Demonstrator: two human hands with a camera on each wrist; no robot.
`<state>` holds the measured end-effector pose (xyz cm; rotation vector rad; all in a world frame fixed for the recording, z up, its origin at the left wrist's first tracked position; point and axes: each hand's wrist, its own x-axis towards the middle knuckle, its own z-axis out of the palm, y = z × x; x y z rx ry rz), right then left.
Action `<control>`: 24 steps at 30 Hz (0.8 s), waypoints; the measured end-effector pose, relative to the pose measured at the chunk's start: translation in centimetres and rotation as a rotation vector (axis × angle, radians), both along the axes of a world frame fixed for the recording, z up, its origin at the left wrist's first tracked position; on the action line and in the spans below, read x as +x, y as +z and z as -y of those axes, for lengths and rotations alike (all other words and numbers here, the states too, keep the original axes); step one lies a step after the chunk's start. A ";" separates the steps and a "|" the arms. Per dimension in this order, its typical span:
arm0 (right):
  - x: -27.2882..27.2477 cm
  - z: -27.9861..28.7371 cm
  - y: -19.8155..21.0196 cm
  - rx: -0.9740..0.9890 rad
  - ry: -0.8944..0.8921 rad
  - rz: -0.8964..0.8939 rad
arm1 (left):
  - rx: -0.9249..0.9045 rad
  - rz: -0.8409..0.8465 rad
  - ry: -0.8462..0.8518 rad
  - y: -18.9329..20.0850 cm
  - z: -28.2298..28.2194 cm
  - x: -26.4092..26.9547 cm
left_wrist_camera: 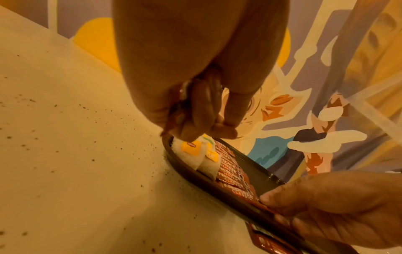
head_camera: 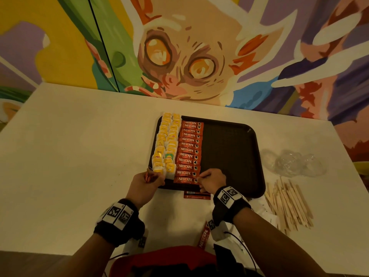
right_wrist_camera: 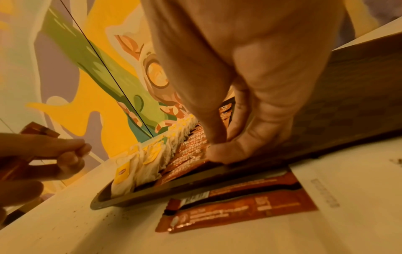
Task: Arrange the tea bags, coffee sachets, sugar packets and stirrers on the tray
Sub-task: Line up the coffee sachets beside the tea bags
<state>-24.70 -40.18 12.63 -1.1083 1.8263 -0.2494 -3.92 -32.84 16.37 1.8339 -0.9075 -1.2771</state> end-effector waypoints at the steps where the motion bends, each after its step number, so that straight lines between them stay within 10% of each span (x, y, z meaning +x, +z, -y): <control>1: 0.1 0.0 0.0 0.000 -0.011 -0.006 | 0.002 0.000 0.000 0.1 0.0 0.0; 13: 1.0 0.1 0.6 -0.012 0.021 -0.112 | 0.087 -0.040 -0.033 0.3 0.1 0.1; 24: 0.8 -0.3 0.5 -0.070 0.020 -0.109 | 0.183 -0.583 0.201 1.2 0.7 -0.2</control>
